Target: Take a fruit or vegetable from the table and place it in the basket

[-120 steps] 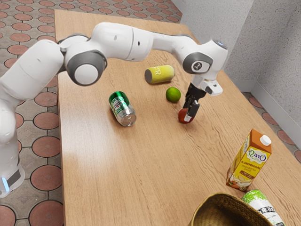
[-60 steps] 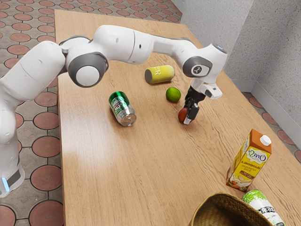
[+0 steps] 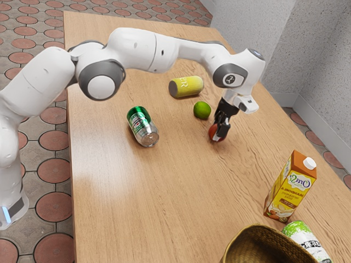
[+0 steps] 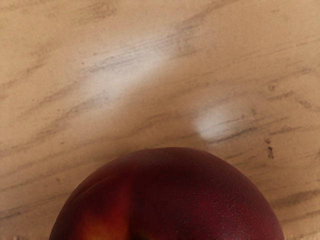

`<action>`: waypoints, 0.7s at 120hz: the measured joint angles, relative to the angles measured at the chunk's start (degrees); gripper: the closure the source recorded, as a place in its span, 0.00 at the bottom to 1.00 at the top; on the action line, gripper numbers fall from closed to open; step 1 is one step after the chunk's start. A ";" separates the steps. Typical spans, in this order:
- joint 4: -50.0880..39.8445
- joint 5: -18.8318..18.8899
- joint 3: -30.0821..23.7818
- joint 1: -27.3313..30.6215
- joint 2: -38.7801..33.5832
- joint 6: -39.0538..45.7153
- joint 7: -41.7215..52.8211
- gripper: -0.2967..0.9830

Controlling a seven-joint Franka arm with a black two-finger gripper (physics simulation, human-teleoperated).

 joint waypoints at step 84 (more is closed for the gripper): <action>15.05 0.06 -11.34 -7.11 -18.45 -13.50 1.35 0.48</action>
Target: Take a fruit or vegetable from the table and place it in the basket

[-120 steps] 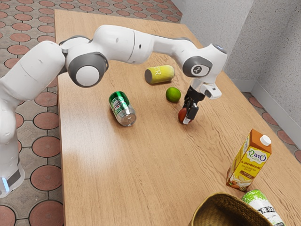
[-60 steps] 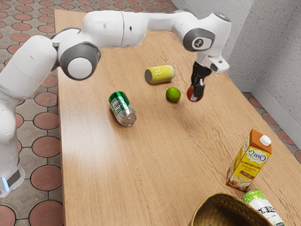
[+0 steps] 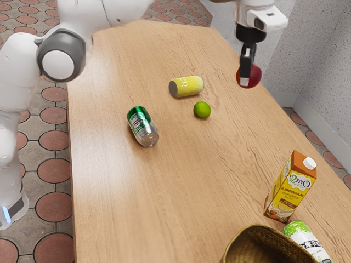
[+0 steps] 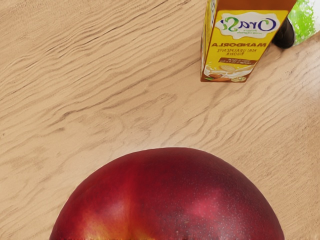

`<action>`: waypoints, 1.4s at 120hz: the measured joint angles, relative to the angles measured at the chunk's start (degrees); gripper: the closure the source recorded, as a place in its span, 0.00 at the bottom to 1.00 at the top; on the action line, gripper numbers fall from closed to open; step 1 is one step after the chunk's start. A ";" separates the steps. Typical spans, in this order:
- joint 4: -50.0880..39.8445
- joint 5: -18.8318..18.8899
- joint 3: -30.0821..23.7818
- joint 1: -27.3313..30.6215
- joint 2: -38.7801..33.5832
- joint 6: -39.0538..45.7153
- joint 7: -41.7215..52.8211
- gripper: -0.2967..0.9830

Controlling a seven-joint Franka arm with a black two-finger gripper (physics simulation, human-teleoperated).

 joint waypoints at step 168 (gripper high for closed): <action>-7.64 2.62 16.12 -18.90 7.51 20.91 -4.14 0.25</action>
